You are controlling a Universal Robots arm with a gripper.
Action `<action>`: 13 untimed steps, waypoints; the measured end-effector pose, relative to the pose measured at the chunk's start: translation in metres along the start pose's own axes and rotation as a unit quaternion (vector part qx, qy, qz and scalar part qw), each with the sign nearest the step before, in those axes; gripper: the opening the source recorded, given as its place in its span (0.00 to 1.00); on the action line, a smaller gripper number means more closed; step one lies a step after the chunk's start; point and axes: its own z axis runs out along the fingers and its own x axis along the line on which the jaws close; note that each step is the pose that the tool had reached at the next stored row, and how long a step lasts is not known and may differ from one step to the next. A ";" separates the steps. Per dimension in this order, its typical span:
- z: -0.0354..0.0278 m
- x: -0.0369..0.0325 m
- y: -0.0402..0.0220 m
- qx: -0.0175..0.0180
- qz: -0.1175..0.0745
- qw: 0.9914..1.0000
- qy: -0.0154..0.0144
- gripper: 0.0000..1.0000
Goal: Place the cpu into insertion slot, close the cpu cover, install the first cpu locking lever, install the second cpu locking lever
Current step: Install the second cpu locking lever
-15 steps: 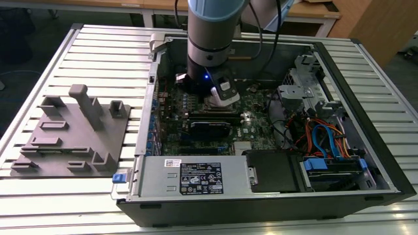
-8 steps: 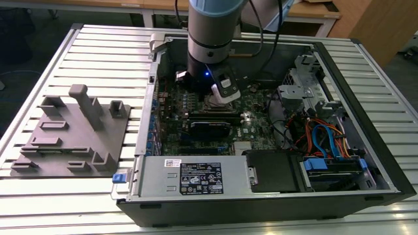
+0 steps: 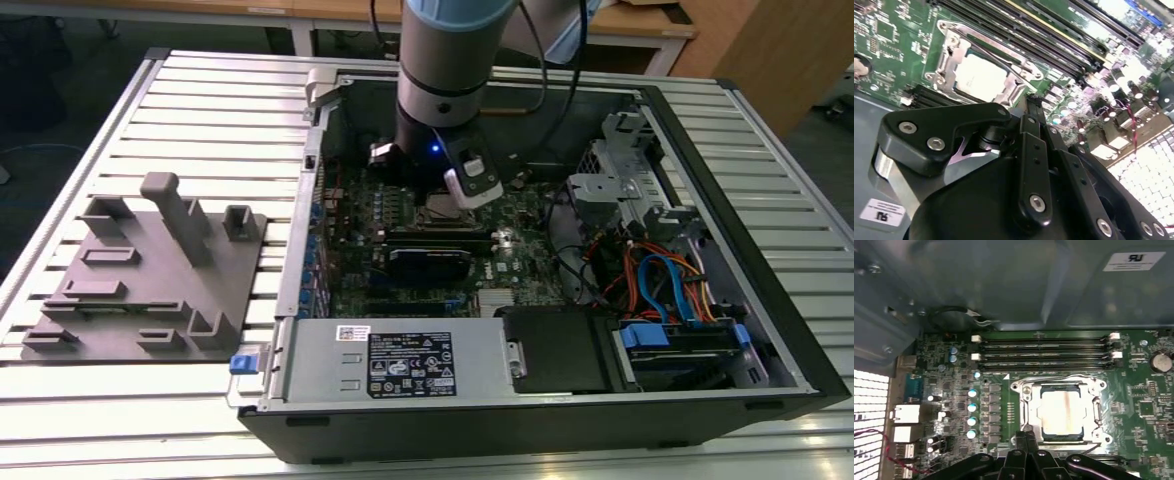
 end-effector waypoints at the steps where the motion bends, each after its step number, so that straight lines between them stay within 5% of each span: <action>1: 0.0000 -0.0021 0.0003 0.000 0.001 1.000 0.000 0.10; 8: 0.0002 -0.0114 0.0021 0.007 0.009 1.000 0.002 0.10; 13: 0.0001 -0.0168 0.0024 0.011 0.015 1.000 0.008 0.10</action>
